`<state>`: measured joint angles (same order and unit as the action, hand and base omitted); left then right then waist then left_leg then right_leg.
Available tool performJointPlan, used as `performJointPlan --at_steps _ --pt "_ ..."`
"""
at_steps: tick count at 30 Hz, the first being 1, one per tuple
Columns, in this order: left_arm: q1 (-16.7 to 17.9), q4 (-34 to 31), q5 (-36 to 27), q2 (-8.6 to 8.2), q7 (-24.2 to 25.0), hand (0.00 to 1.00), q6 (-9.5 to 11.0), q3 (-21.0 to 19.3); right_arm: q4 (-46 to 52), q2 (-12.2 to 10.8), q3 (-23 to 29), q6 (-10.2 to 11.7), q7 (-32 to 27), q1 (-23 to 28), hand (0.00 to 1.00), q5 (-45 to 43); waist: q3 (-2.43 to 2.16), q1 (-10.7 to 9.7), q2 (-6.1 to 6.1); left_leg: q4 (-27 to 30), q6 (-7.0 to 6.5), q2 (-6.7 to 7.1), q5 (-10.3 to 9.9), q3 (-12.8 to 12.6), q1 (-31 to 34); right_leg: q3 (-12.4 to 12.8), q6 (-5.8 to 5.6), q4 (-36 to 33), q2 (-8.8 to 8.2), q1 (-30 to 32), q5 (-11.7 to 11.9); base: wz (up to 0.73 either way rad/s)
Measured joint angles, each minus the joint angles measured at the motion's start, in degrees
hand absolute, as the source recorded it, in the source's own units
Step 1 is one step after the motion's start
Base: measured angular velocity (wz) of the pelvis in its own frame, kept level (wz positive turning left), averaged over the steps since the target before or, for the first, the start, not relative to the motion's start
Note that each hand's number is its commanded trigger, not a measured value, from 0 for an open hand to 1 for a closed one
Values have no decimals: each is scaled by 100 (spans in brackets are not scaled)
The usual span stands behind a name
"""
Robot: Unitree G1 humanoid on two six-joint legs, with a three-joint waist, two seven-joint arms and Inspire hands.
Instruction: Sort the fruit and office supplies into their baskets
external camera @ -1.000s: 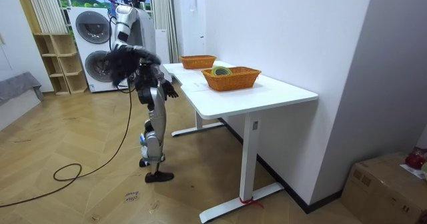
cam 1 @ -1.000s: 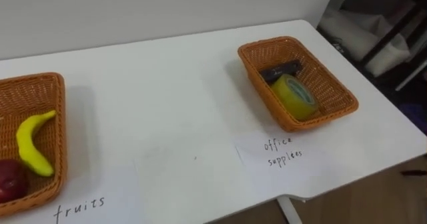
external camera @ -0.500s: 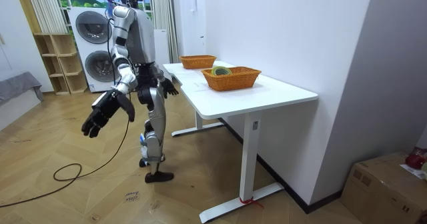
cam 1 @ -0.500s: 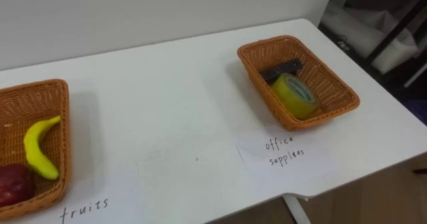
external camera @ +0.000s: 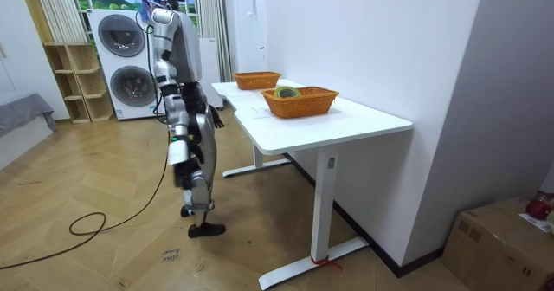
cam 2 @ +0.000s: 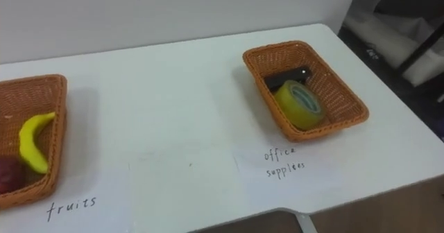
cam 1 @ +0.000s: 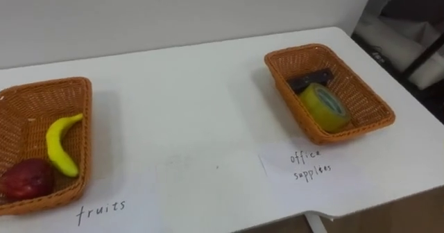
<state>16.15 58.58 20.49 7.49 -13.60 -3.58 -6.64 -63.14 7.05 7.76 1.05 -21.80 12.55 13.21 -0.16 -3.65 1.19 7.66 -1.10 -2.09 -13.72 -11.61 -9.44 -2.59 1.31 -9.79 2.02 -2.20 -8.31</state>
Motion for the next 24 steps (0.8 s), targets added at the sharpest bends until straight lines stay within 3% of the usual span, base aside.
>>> performJointPlan --at_steps 4,7,9,17,24 --pt "-95 125 1 10 1 0 -26 243 -17 -8 -793 -71 624 -493 0 -1295 7 320 3 15 0 -5 0 105 -15 -80 7 4 -2 -34 5 10" --pt "-114 121 17 -26 0 0 -25 464 99 -19 -1353 -59 925 -703 0 -1798 21 554 -8 23 3 -8 -1 174 -26 -154 10 17 -16 -122 3 15" --pt "-115 121 16 -82 0 0 -26 473 144 -31 -1577 -32 1031 -770 0 -1861 37 591 0 40 3 8 -1 306 -25 -286 11 48 -79 -193 -10 32" --pt "-85 181 8 -210 -28 0 -174 449 -186 -93 -1672 10 1126 -698 0 -1521 67 707 32 58 3 69 -2 579 -14 -533 -7 160 -120 -381 -48 19" --pt "-102 181 7 -225 50 0 -262 448 -197 -103 -1509 21 1134 -542 0 -1332 46 634 21 71 4 77 -2 699 66 -634 -7 210 -130 -384 -48 8"
